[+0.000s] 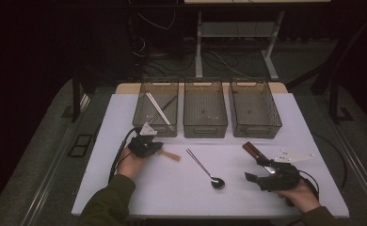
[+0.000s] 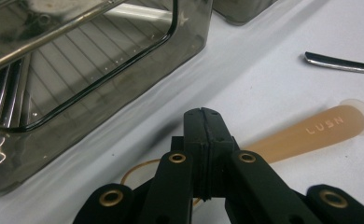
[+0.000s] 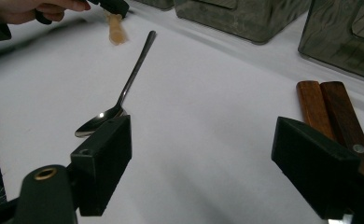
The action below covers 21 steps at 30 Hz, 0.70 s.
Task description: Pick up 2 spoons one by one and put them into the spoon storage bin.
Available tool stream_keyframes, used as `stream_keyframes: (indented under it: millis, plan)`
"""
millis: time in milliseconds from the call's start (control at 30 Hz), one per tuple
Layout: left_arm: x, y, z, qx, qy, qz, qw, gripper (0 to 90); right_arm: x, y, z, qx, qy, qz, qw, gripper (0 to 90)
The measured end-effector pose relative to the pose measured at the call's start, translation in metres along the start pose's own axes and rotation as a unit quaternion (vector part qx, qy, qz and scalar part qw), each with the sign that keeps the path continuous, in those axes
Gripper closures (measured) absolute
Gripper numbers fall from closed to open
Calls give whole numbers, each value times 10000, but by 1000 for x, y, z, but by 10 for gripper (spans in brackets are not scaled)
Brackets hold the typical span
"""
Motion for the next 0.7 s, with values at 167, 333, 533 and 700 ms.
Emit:
stream_keyframes:
  millis: [167,333,533,700]
  plan:
    - [-2,4,0,31,37,-120,9999,895,0,1,1,-2,0,0,10000,202]
    - [-5,9,1,38,-20,-214,9998,895,0,1,0,20,-12,-7,10000,202]
    - [-10,16,3,-7,61,-319,9995,896,1,1,-1,33,17,-6,10000,202]
    - [-16,22,4,-80,144,-371,9992,896,1,1,-1,38,22,-1,10000,202]
Point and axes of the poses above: each handheld gripper's, and its own axes: y roughly backward along the jaws, x roughly out of its top, z roughly to its right, the point moved 2 cm from there along -y, roughly forward along the jaws, and after that the axes turned 3 degrees about y, right-handed, at the moved point
